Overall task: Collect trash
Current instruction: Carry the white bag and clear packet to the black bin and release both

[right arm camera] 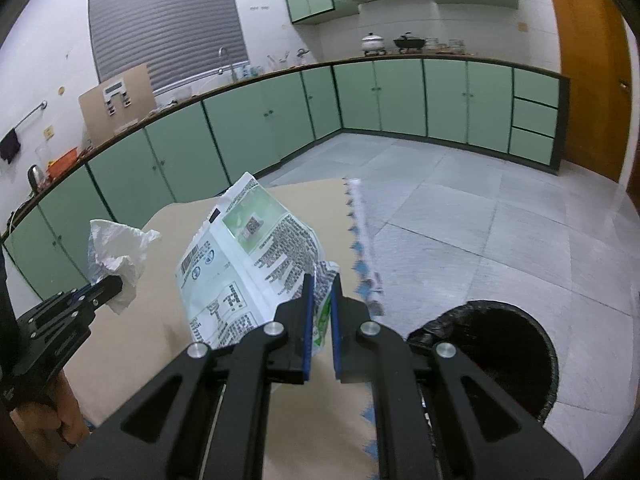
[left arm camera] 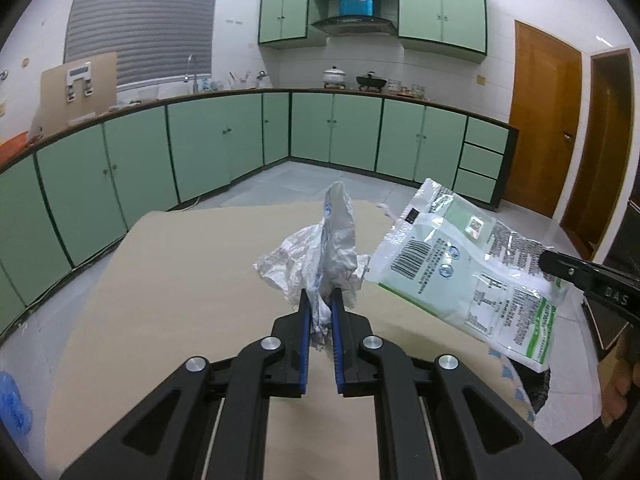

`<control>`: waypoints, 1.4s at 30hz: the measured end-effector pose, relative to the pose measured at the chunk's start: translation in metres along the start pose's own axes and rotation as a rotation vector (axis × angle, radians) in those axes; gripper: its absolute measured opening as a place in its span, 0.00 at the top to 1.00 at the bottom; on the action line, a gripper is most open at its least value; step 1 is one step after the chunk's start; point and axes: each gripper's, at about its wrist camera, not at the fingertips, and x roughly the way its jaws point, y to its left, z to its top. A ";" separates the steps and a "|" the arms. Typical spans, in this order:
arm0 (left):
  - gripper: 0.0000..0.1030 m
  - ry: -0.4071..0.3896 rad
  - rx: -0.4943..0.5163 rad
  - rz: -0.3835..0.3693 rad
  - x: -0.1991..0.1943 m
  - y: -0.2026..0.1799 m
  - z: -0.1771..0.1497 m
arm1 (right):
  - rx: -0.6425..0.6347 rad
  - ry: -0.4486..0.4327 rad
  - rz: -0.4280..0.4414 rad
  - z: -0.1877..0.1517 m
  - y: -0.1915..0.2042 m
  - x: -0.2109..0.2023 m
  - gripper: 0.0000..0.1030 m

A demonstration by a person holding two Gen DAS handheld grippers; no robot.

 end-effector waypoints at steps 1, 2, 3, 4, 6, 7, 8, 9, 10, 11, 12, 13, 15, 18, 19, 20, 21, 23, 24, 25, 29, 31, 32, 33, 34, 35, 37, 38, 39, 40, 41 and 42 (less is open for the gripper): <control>0.91 0.001 0.003 -0.005 0.001 -0.004 0.001 | 0.004 -0.004 -0.005 -0.001 -0.004 -0.003 0.94; 0.91 0.004 0.006 -0.009 0.003 -0.006 0.001 | 0.009 -0.009 -0.010 -0.002 -0.010 -0.007 0.94; 0.91 0.007 0.012 -0.015 0.004 -0.012 0.001 | 0.014 -0.010 -0.013 -0.003 -0.013 -0.009 0.94; 0.91 0.010 0.019 -0.022 0.006 -0.018 0.001 | 0.023 -0.015 -0.020 -0.004 -0.020 -0.013 0.94; 0.91 0.014 0.034 -0.034 0.009 -0.029 0.001 | 0.036 -0.021 -0.032 -0.006 -0.031 -0.019 0.94; 0.91 0.017 0.041 -0.043 0.011 -0.036 0.001 | 0.041 -0.023 -0.039 -0.007 -0.037 -0.021 0.94; 0.91 0.019 0.050 -0.052 0.013 -0.044 0.002 | 0.050 -0.026 -0.047 -0.008 -0.044 -0.024 0.94; 0.91 0.022 0.056 -0.060 0.016 -0.051 0.004 | 0.055 -0.029 -0.055 -0.008 -0.050 -0.025 0.94; 0.91 0.025 0.066 -0.073 0.019 -0.059 0.005 | 0.059 -0.030 -0.062 -0.009 -0.055 -0.027 0.94; 0.91 0.027 0.072 -0.079 0.021 -0.065 0.006 | 0.068 -0.032 -0.074 -0.011 -0.063 -0.028 0.94; 0.91 0.030 0.082 -0.092 0.024 -0.075 0.007 | 0.077 -0.031 -0.085 -0.013 -0.071 -0.030 0.94; 0.91 0.033 0.093 -0.104 0.028 -0.084 0.008 | 0.087 -0.029 -0.097 -0.016 -0.080 -0.030 0.94; 0.91 0.044 0.115 -0.136 0.037 -0.107 0.010 | 0.102 -0.024 -0.120 -0.022 -0.096 -0.031 0.94; 0.91 0.066 0.159 -0.187 0.054 -0.143 0.014 | 0.136 -0.007 -0.175 -0.034 -0.131 -0.028 0.94; 0.91 0.079 0.179 -0.207 0.062 -0.158 0.013 | 0.157 0.004 -0.199 -0.041 -0.147 -0.025 0.94; 0.91 0.092 0.198 -0.225 0.070 -0.173 0.012 | 0.184 0.019 -0.220 -0.048 -0.164 -0.022 0.94; 0.91 0.103 0.212 -0.242 0.075 -0.185 0.012 | 0.218 0.039 -0.241 -0.056 -0.184 -0.017 0.94; 0.91 0.144 0.252 -0.280 0.095 -0.218 0.006 | 0.258 0.068 -0.289 -0.069 -0.212 -0.010 0.94; 0.91 0.157 0.269 -0.287 0.102 -0.230 0.002 | 0.274 0.084 -0.314 -0.076 -0.228 -0.005 0.94; 0.91 0.181 0.289 -0.301 0.113 -0.246 -0.003 | 0.289 0.095 -0.329 -0.082 -0.238 -0.001 0.94; 0.90 0.248 0.348 -0.325 0.145 -0.296 -0.017 | 0.334 0.149 -0.390 -0.102 -0.274 0.019 0.94; 0.90 0.303 0.371 -0.337 0.163 -0.319 -0.029 | 0.364 0.180 -0.406 -0.111 -0.290 0.029 0.93; 0.90 0.333 0.382 -0.342 0.172 -0.329 -0.036 | 0.380 0.200 -0.407 -0.114 -0.296 0.033 0.92; 0.89 0.349 0.389 -0.346 0.178 -0.335 -0.040 | 0.396 0.216 -0.403 -0.116 -0.299 0.038 0.89; 0.88 0.377 0.390 -0.350 0.187 -0.342 -0.046 | 0.402 0.233 -0.407 -0.119 -0.303 0.043 0.87; 0.87 0.405 0.374 -0.372 0.195 -0.348 -0.050 | 0.407 0.235 -0.413 -0.118 -0.303 0.045 0.87; 0.84 0.465 0.359 -0.397 0.210 -0.355 -0.057 | 0.423 0.234 -0.434 -0.118 -0.307 0.047 0.72; 0.81 0.491 0.361 -0.403 0.216 -0.358 -0.061 | 0.431 0.233 -0.442 -0.118 -0.309 0.046 0.61; 0.76 0.496 0.368 -0.396 0.218 -0.360 -0.064 | 0.441 0.231 -0.444 -0.119 -0.311 0.046 0.61; 0.66 0.494 0.379 -0.378 0.220 -0.361 -0.067 | 0.447 0.232 -0.438 -0.122 -0.315 0.045 0.61; 0.58 0.487 0.375 -0.374 0.220 -0.361 -0.067 | 0.453 0.229 -0.437 -0.123 -0.316 0.044 0.61; 0.56 0.487 0.370 -0.374 0.220 -0.361 -0.066 | 0.456 0.225 -0.437 -0.123 -0.317 0.044 0.61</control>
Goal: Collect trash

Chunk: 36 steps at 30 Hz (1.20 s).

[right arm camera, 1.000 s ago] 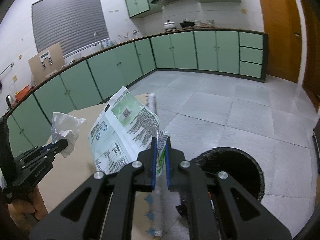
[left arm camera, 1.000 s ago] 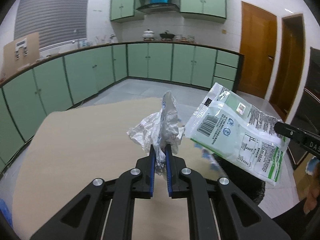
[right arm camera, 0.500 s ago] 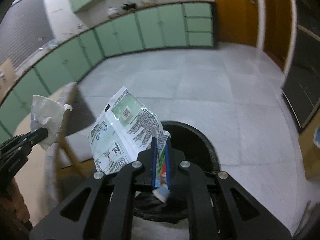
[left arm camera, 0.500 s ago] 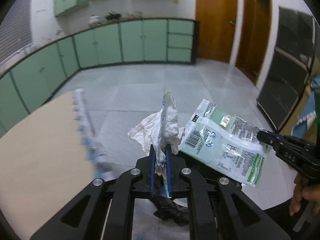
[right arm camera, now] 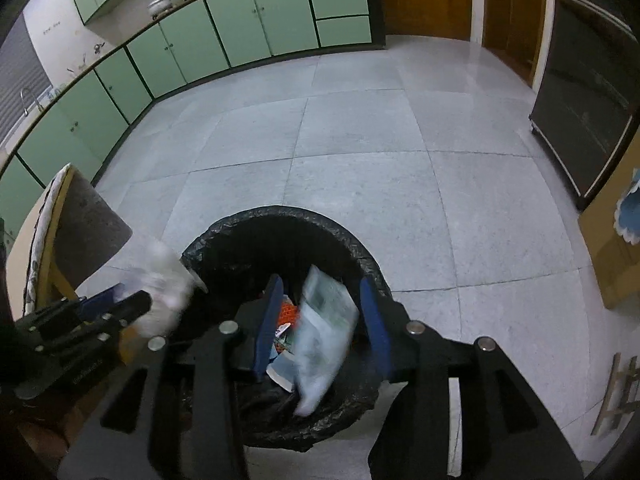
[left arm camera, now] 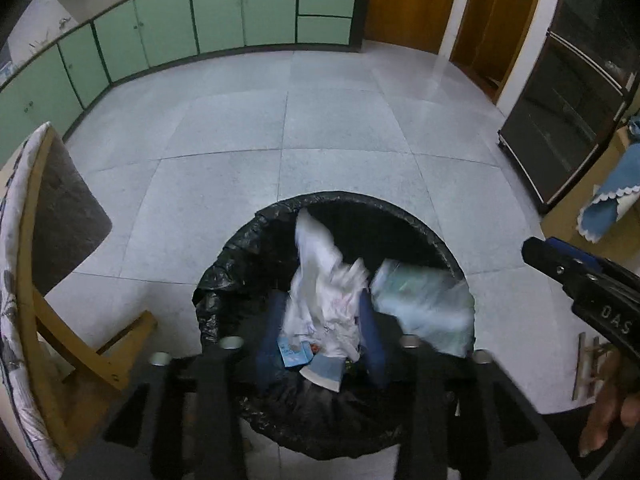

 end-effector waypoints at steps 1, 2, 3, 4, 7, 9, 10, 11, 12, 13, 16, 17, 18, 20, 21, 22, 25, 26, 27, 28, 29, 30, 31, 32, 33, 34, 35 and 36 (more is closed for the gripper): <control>0.55 0.000 -0.003 0.000 0.001 0.000 0.000 | 0.005 -0.002 0.003 0.002 -0.004 0.001 0.61; 0.54 0.001 -0.002 0.001 0.001 -0.001 0.000 | 0.012 -0.005 0.007 0.003 -0.006 0.000 0.61; 0.53 0.001 -0.002 -0.001 0.001 -0.001 -0.001 | 0.018 -0.011 0.009 0.002 -0.007 -0.001 0.61; 0.52 -0.001 -0.001 0.003 0.001 -0.001 -0.001 | 0.020 -0.015 0.009 0.002 -0.008 -0.003 0.61; 0.50 -0.007 -0.012 0.005 0.000 0.001 0.000 | 0.025 -0.025 0.009 0.004 -0.011 -0.005 0.61; 0.46 -0.013 -0.018 0.011 0.001 0.001 0.002 | 0.028 -0.022 0.008 0.004 -0.012 -0.005 0.61; 0.46 -0.016 -0.016 0.013 0.000 0.001 0.002 | 0.030 -0.021 0.008 0.003 -0.011 -0.004 0.61; 0.45 -0.019 -0.015 0.015 -0.002 0.001 0.003 | 0.030 -0.020 0.008 0.003 -0.010 -0.004 0.61; 0.45 -0.022 -0.014 0.017 -0.004 0.001 0.004 | 0.025 -0.017 0.007 0.002 -0.009 -0.003 0.61; 0.44 -0.027 -0.013 0.019 -0.007 0.000 0.003 | 0.022 -0.015 0.008 0.003 -0.008 -0.004 0.61; 0.43 -0.049 -0.013 0.037 -0.024 -0.001 0.001 | -0.004 -0.016 0.025 0.001 -0.004 -0.016 0.59; 0.41 -0.071 -0.013 0.046 -0.037 0.000 -0.002 | -0.016 -0.028 0.031 -0.001 -0.002 -0.025 0.54; 0.39 -0.089 -0.019 0.057 -0.049 0.002 -0.005 | -0.034 -0.042 0.038 -0.004 0.002 -0.036 0.52; 0.27 -0.139 -0.044 0.099 -0.081 0.008 -0.012 | -0.072 -0.071 0.058 -0.012 0.011 -0.061 0.44; 0.24 -0.187 -0.065 0.130 -0.110 0.013 -0.020 | -0.092 -0.089 0.064 -0.016 0.015 -0.074 0.38; 0.18 -0.215 -0.080 0.145 -0.127 0.016 -0.025 | -0.122 -0.113 0.068 -0.023 0.023 -0.092 0.31; 0.09 -0.293 -0.137 0.186 -0.191 0.028 -0.050 | -0.193 -0.144 0.108 -0.041 0.046 -0.136 0.21; 0.06 -0.322 -0.165 0.216 -0.218 0.033 -0.062 | -0.209 -0.152 0.124 -0.045 0.053 -0.150 0.17; 0.06 -0.339 -0.185 0.233 -0.234 0.037 -0.070 | -0.225 -0.170 0.142 -0.051 0.062 -0.169 0.16; 0.06 -0.362 -0.215 0.254 -0.257 0.042 -0.082 | -0.232 -0.183 0.151 -0.054 0.068 -0.181 0.13; 0.06 -0.368 -0.232 0.266 -0.269 0.046 -0.089 | -0.241 -0.197 0.168 -0.057 0.074 -0.195 0.12; 0.06 -0.375 -0.255 0.282 -0.287 0.050 -0.100 | -0.249 -0.207 0.182 -0.060 0.081 -0.208 0.11; 0.06 -0.383 -0.281 0.295 -0.305 0.055 -0.111 | -0.257 -0.212 0.197 -0.065 0.090 -0.223 0.08; 0.06 -0.391 -0.304 0.313 -0.322 0.058 -0.122 | -0.264 -0.217 0.209 -0.067 0.096 -0.233 0.07; 0.06 -0.393 -0.314 0.328 -0.332 0.060 -0.129 | -0.273 -0.227 0.219 -0.070 0.102 -0.245 0.06; 0.06 -0.393 -0.323 0.352 -0.344 0.063 -0.137 | -0.288 -0.256 0.218 -0.074 0.110 -0.260 0.05; 0.06 -0.402 -0.337 0.395 -0.359 0.065 -0.148 | -0.312 -0.298 0.194 -0.079 0.118 -0.276 0.05; 0.06 -0.408 -0.352 0.422 -0.369 0.066 -0.155 | -0.328 -0.331 0.171 -0.083 0.123 -0.287 0.05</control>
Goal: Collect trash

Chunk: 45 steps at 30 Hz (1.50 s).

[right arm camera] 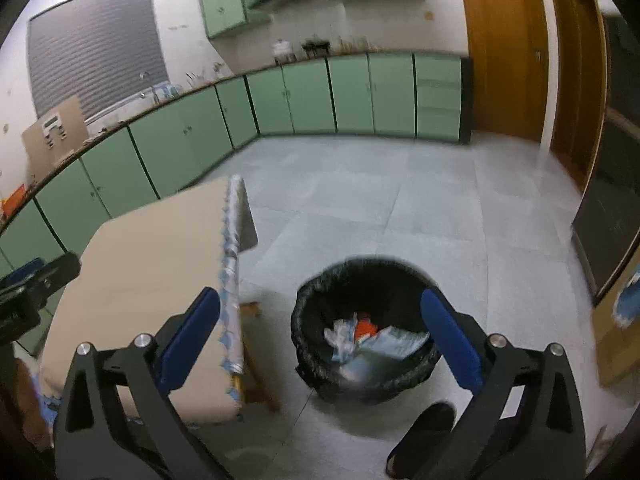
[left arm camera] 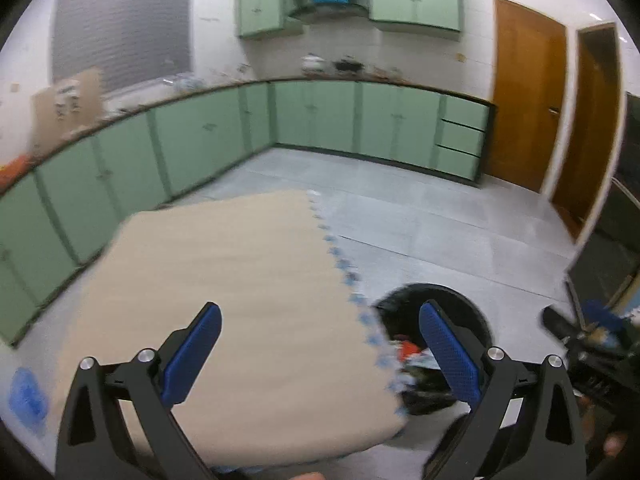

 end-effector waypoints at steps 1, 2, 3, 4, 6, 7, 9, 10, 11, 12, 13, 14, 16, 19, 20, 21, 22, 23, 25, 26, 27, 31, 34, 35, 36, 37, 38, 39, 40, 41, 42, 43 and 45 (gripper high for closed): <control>0.06 -0.008 -0.018 0.027 -0.012 0.008 -0.001 | -0.025 -0.037 -0.029 0.004 0.010 -0.014 0.05; 0.06 -0.012 -0.033 0.043 -0.025 0.017 -0.004 | -0.032 -0.058 -0.041 0.007 0.017 -0.026 0.05; 0.06 -0.016 -0.038 0.049 -0.033 0.023 -0.005 | -0.027 -0.069 -0.041 0.008 0.022 -0.035 0.05; 0.06 -0.025 -0.045 0.067 -0.044 0.029 -0.008 | -0.021 -0.081 -0.030 0.011 0.027 -0.047 0.05; 0.06 -0.055 -0.059 0.112 -0.067 0.040 -0.013 | -0.045 -0.090 0.024 0.015 0.038 -0.068 0.05; 0.06 -0.068 -0.067 0.119 -0.077 0.045 -0.015 | -0.054 -0.101 0.030 0.017 0.043 -0.077 0.05; 0.06 -0.089 -0.084 0.146 -0.097 0.053 -0.020 | -0.072 -0.127 0.038 0.018 0.053 -0.096 0.05; 0.06 -0.100 -0.089 0.162 -0.106 0.057 -0.022 | -0.075 -0.131 0.040 0.019 0.055 -0.101 0.05; 0.06 -0.109 -0.095 0.175 -0.115 0.062 -0.024 | -0.077 -0.137 0.049 0.020 0.059 -0.110 0.05; 0.06 -0.113 -0.104 0.181 -0.120 0.066 -0.026 | -0.071 -0.142 0.059 0.021 0.062 -0.117 0.05; 0.06 -0.117 -0.122 0.181 -0.127 0.071 -0.027 | -0.063 -0.142 0.066 0.022 0.063 -0.120 0.05; 0.06 -0.123 -0.138 0.173 -0.134 0.074 -0.027 | -0.052 -0.136 0.081 0.023 0.064 -0.124 0.05; 0.06 -0.131 -0.147 0.173 -0.144 0.078 -0.028 | -0.045 -0.131 0.088 0.024 0.069 -0.130 0.05; 0.06 -0.153 -0.142 0.191 -0.158 0.077 -0.027 | -0.052 -0.138 0.077 0.023 0.074 -0.141 0.05; 0.06 -0.158 -0.140 0.195 -0.162 0.076 -0.028 | -0.051 -0.146 0.074 0.023 0.074 -0.145 0.05; 0.06 -0.169 -0.139 0.200 -0.168 0.076 -0.028 | -0.050 -0.155 0.066 0.022 0.074 -0.150 0.05; 0.06 -0.176 -0.138 0.203 -0.173 0.075 -0.029 | -0.049 -0.161 0.058 0.021 0.074 -0.152 0.05; 0.06 -0.187 -0.138 0.206 -0.178 0.075 -0.029 | -0.047 -0.172 0.049 0.019 0.073 -0.155 0.05; 0.06 -0.197 -0.141 0.212 -0.183 0.075 -0.030 | -0.043 -0.190 0.027 0.017 0.072 -0.161 0.05; 0.06 -0.198 -0.142 0.212 -0.184 0.075 -0.030 | -0.035 -0.192 0.029 0.016 0.071 -0.163 0.05; 0.06 -0.197 -0.142 0.214 -0.188 0.075 -0.031 | -0.029 -0.191 0.032 0.016 0.071 -0.164 0.05; 0.06 -0.195 -0.147 0.219 -0.192 0.074 -0.030 | -0.020 -0.205 0.031 0.018 0.066 -0.172 0.05; 0.06 -0.206 -0.147 0.220 -0.196 0.074 -0.028 | -0.019 -0.216 0.032 0.017 0.064 -0.176 0.05; 0.06 -0.208 -0.144 0.222 -0.197 0.073 -0.028 | -0.017 -0.217 0.031 0.016 0.064 -0.176 0.05; 0.06 -0.209 -0.143 0.222 -0.199 0.072 -0.029 | -0.014 -0.215 0.034 0.016 0.063 -0.177 0.05; 0.06 -0.209 -0.143 0.223 -0.199 0.071 -0.029 | -0.012 -0.214 0.032 0.015 0.062 -0.176 0.05; 0.06 -0.209 -0.145 0.225 -0.200 0.071 -0.029 | -0.012 -0.213 0.030 0.015 0.061 -0.175 0.05; 0.06 -0.209 -0.146 0.225 -0.200 0.071 -0.030 | -0.013 -0.211 0.028 0.015 0.060 -0.174 0.05; 0.06 -0.207 -0.147 0.224 -0.201 0.072 -0.031 | -0.013 -0.209 0.025 0.015 0.059 -0.174 0.05; 0.06 -0.206 -0.149 0.223 -0.202 0.072 -0.031 | -0.011 -0.211 0.020 0.014 0.058 -0.174 0.05; 0.06 -0.207 -0.151 0.225 -0.202 0.072 -0.031 | -0.009 -0.211 0.017 0.014 0.057 -0.175 0.05; 0.06 -0.210 -0.152 0.227 -0.204 0.073 -0.031 | -0.007 -0.212 0.010 0.014 0.055 -0.175 0.05; 0.06 -0.217 -0.156 0.232 -0.207 0.076 -0.031 | 0.007 -0.213 0.002 0.014 0.051 -0.174 0.05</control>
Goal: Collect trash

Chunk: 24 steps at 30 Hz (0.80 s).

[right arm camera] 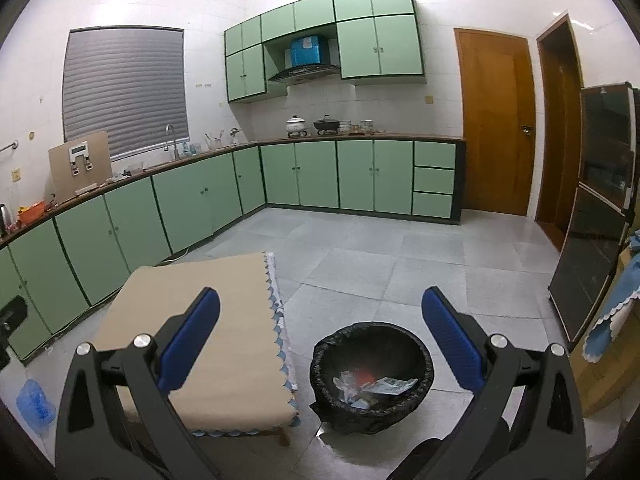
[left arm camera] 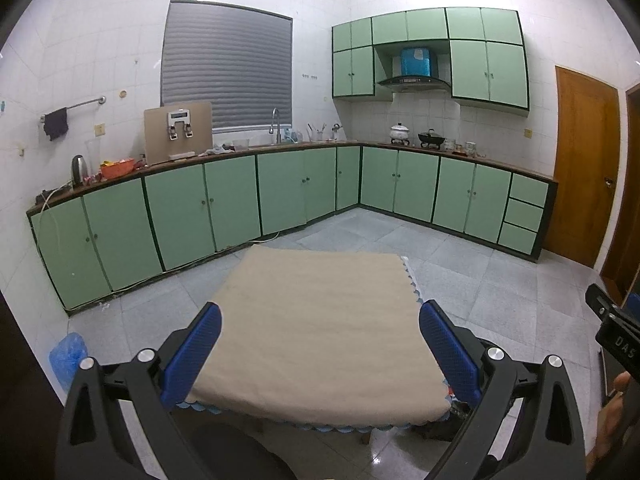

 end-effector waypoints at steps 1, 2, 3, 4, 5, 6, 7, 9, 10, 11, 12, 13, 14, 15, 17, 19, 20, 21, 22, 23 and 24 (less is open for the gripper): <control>0.06 -0.003 -0.001 0.002 0.000 0.002 0.001 | 0.005 -0.001 -0.001 0.000 -0.001 0.000 0.05; 0.06 -0.008 0.000 0.008 -0.001 0.003 0.002 | 0.010 -0.005 -0.003 -0.001 -0.002 0.000 0.05; 0.06 -0.011 -0.001 0.011 -0.002 0.004 0.002 | 0.010 -0.008 -0.007 -0.001 -0.003 -0.001 0.05; 0.06 -0.013 -0.003 0.014 -0.003 0.005 0.003 | 0.008 -0.006 -0.007 -0.001 -0.002 0.000 0.05; 0.06 -0.015 -0.007 0.015 -0.004 0.005 0.004 | 0.006 -0.006 -0.005 -0.002 -0.002 0.000 0.05; 0.06 -0.017 -0.009 0.015 -0.005 0.006 0.005 | 0.006 -0.008 -0.005 -0.002 -0.002 -0.001 0.05; 0.06 -0.020 -0.012 0.018 -0.005 0.007 0.005 | 0.004 -0.007 -0.007 -0.002 -0.002 -0.001 0.05; 0.06 -0.024 -0.015 0.025 -0.006 0.008 0.005 | -0.003 -0.009 -0.014 -0.001 -0.001 -0.002 0.05; 0.06 -0.027 -0.017 0.026 -0.007 0.008 0.005 | -0.004 -0.018 -0.020 0.000 -0.001 -0.004 0.05; 0.06 -0.036 -0.021 0.031 -0.008 0.008 0.006 | -0.007 -0.026 -0.024 0.000 -0.001 -0.005 0.05; 0.06 -0.045 -0.022 0.036 -0.009 0.009 0.006 | -0.011 -0.031 -0.028 -0.001 0.000 -0.006 0.05; 0.06 -0.050 -0.019 0.041 -0.009 0.009 0.007 | -0.011 -0.032 -0.028 0.000 0.000 -0.007 0.05; 0.06 -0.053 -0.014 0.042 -0.008 0.009 0.007 | -0.009 -0.031 -0.027 -0.001 -0.001 -0.007 0.05; 0.06 -0.054 -0.011 0.043 -0.008 0.008 0.008 | -0.007 -0.030 -0.030 -0.001 -0.001 -0.007 0.05; 0.06 -0.053 -0.010 0.046 -0.007 0.010 0.008 | -0.005 -0.021 -0.040 -0.003 -0.001 -0.004 0.05; 0.06 -0.053 -0.010 0.047 -0.005 0.011 0.009 | -0.003 -0.009 -0.049 -0.002 -0.002 0.000 0.05; 0.06 -0.055 -0.010 0.047 -0.005 0.011 0.009 | -0.003 -0.010 -0.057 -0.002 -0.002 0.000 0.05; 0.06 -0.056 -0.007 0.046 -0.005 0.011 0.008 | -0.002 -0.014 -0.060 -0.001 -0.002 0.000 0.05; 0.06 -0.057 -0.005 0.047 -0.004 0.011 0.009 | 0.001 -0.017 -0.059 0.001 -0.002 0.000 0.05; 0.06 -0.056 -0.004 0.047 -0.003 0.010 0.010 | 0.003 -0.020 -0.055 0.001 -0.003 0.000 0.05; 0.06 -0.056 -0.004 0.046 -0.002 0.010 0.010 | 0.007 -0.026 -0.055 0.003 -0.003 -0.001 0.05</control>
